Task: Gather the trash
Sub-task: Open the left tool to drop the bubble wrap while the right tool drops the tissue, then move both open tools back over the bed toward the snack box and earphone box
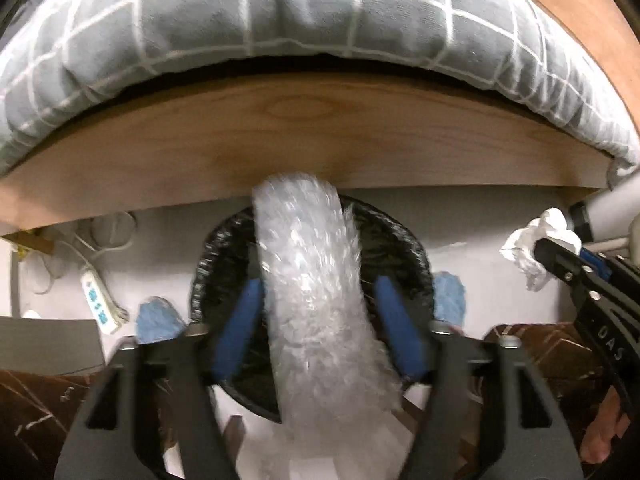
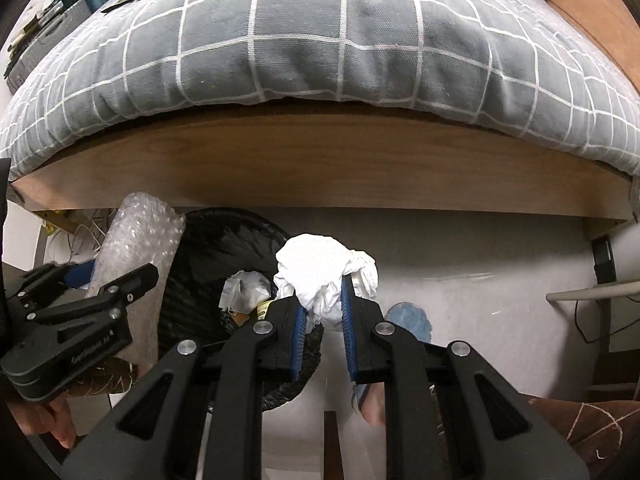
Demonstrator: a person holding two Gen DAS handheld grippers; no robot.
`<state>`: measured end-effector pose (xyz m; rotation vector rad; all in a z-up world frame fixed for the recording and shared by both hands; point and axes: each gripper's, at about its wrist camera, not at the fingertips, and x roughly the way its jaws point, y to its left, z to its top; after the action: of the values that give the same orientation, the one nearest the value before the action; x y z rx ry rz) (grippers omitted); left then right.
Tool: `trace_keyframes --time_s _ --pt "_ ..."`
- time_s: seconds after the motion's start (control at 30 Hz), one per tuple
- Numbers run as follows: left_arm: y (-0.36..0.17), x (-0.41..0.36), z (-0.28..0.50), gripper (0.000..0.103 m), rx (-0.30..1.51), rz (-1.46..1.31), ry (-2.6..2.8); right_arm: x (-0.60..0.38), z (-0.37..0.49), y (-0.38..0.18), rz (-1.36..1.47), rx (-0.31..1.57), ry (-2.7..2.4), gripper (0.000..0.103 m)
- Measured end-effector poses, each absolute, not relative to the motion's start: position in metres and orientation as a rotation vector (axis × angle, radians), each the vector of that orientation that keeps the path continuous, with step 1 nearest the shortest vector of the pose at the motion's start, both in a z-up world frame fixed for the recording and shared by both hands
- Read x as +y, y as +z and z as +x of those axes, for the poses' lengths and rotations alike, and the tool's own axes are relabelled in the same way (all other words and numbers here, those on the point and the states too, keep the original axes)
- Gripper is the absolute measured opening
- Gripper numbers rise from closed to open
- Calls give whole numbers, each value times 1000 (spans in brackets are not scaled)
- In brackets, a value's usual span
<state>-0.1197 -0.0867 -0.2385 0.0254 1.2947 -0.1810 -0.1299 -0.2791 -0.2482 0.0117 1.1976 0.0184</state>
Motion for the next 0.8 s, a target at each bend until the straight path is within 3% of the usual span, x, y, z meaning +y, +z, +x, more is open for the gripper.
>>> trace_keyframes --time_s 0.07,0.23,0.8 --pt "-236 -83 -120 83 1275 35 -164 -276 -128 -247 14 1194 21 16" --pt "-230 -66 -122 96 1246 30 -126 -263 -123 -248 -2 1198 50 16" --pt "-206 14 -117 97 1210 -51 10 -176 -114 -251 -81 1207 221 19"
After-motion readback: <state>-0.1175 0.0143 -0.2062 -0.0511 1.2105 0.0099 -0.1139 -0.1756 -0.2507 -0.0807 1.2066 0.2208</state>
